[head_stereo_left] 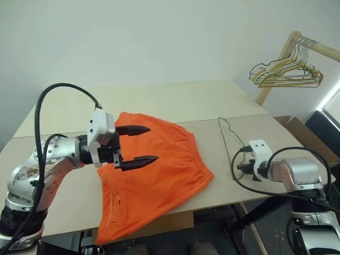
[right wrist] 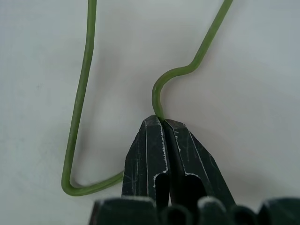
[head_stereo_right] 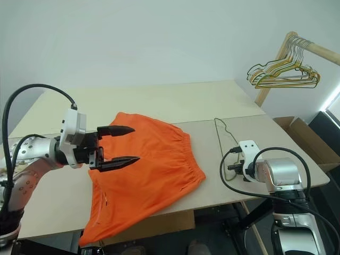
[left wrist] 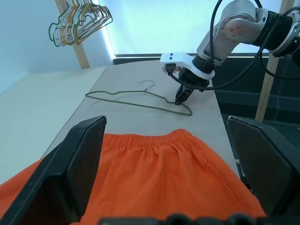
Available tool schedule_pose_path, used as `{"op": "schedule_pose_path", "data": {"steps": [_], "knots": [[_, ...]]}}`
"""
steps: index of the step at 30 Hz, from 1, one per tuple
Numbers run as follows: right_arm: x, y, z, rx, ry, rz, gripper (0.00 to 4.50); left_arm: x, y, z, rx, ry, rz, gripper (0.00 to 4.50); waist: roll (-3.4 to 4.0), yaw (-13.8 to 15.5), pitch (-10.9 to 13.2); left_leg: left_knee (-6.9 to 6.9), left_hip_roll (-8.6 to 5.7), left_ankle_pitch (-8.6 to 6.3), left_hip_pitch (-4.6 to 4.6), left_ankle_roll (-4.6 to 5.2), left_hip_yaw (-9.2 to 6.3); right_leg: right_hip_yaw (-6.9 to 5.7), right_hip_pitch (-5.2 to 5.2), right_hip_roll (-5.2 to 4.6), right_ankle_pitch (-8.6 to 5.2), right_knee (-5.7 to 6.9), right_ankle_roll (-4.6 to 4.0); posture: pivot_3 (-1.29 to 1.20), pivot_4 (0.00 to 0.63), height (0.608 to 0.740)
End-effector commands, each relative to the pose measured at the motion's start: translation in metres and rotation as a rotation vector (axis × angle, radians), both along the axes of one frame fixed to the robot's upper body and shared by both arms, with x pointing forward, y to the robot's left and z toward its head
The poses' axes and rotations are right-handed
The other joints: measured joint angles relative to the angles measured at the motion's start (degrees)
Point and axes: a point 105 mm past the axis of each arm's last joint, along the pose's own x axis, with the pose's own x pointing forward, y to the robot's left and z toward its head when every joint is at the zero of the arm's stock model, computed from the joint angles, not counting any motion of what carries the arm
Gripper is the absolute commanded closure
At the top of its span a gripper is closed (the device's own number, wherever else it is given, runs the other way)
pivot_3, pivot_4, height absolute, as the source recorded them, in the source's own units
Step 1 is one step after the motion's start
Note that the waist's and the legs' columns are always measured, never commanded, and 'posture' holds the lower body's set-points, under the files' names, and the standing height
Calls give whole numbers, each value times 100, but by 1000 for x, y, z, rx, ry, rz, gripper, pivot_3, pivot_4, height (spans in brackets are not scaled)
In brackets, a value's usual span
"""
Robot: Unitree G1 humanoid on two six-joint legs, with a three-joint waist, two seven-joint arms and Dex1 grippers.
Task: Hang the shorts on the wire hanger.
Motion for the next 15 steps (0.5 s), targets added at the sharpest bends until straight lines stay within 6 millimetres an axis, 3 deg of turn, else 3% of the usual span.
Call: {"op": "schedule_pose_path", "data": {"steps": [1,5,7,10,13,15], "knots": [[-6,0,-5,-17,19,1,4435,-2,-1,9,-5,-63,-9,0,0,0,0,0,0,0,0,0,0,0,0,0,0,0,0,-55,0,740],[5,-11,15,-211,-145,52,4435,2,-2,10,-11,-73,-9,0,1,10,1,0,0,0,-6,0,-1,-2,-4,-2,-1,-1,1,-68,0,740],[13,-13,41,-347,-304,126,4435,7,-3,13,-17,-89,-6,0,8,15,5,0,-3,0,-11,1,0,-2,-9,-6,-1,-2,2,-75,0,740],[22,1,89,-547,-585,310,4435,21,-5,21,-50,-98,25,0,28,-7,18,7,-8,-1,-27,3,0,-1,-21,-9,-1,-2,8,-92,0,740],[22,15,116,-686,-759,469,4435,32,-5,27,-60,-88,43,0,29,-89,19,7,-6,-2,-32,2,0,0,-29,1,0,-3,11,-103,0,740],[18,25,131,-912,-882,676,4435,44,-5,34,-64,-103,79,0,28,-134,19,5,-6,-2,-33,2,-1,-1,-29,3,-1,-5,11,-111,0,740]]}}
